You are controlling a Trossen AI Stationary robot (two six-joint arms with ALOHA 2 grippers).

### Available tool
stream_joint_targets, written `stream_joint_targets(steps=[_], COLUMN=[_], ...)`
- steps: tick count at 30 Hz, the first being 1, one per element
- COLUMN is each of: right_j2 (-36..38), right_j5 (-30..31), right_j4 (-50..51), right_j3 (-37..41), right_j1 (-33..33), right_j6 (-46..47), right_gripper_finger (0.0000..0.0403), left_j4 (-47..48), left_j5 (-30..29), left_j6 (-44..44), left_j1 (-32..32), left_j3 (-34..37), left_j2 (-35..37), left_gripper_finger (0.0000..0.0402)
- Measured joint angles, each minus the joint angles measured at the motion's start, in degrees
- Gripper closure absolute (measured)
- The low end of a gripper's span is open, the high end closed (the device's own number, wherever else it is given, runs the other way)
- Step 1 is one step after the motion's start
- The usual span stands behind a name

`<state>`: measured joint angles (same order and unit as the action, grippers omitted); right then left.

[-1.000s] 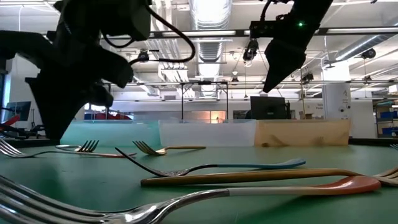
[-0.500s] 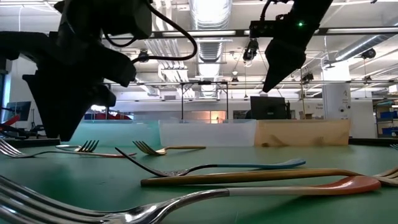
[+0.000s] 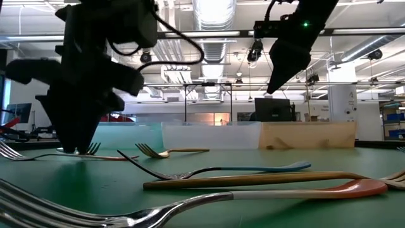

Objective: Sort silverware by color (type)
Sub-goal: Put the orange fork into the white bin

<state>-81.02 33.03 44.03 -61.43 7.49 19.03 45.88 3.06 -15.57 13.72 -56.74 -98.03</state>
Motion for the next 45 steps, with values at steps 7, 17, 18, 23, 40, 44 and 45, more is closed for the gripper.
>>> stream_joint_targets(steps=[7, 17, 18, 23, 40, 44, 45], right_j2=[0.0, 0.0, 0.0, 0.0, 0.0, 0.0, 0.0], right_j5=[-0.02, -0.01, 0.0, -0.01, 0.0, 0.0, 0.0], right_j4=[-0.11, -0.38, -0.48, -1.19, -1.51, -1.51, -1.51], right_j3=[0.0, 0.0, 0.0, 0.0, 0.0, 0.0, 0.0], right_j1=[0.0, 0.0, 0.0, 0.0, 0.0, 0.0, 0.0], right_j6=[0.04, 0.02, 0.02, 0.02, 0.02, 0.02, 0.02], right_gripper_finger=[0.0271, 0.0271, 0.0271, 0.0271, 0.0271, 0.0271, 0.0271], left_j4=[-0.44, -0.88, -0.92, -0.59, 9.65, 12.83, 13.9], left_j5=[-2.17, -1.61, -1.57, -1.17, -0.64, -1.28, -2.04], left_j6=[0.04, -0.9, -1.32, -3.05, -4.0, -3.36, -3.35], left_j1=[0.04, 0.01, 0.03, 0.02, 0.13, 0.13, 0.13], left_j3=[1.75, 1.85, 1.86, 1.7, -9.78, -10.63, -10.85], left_j2=[-2.98, -3.81, -3.81, -3.81, -2.28, -2.19, -2.05], left_gripper_finger=[0.0285, 0.039, 0.0394, 0.0399, 0.0401, 0.0401, 0.0401])
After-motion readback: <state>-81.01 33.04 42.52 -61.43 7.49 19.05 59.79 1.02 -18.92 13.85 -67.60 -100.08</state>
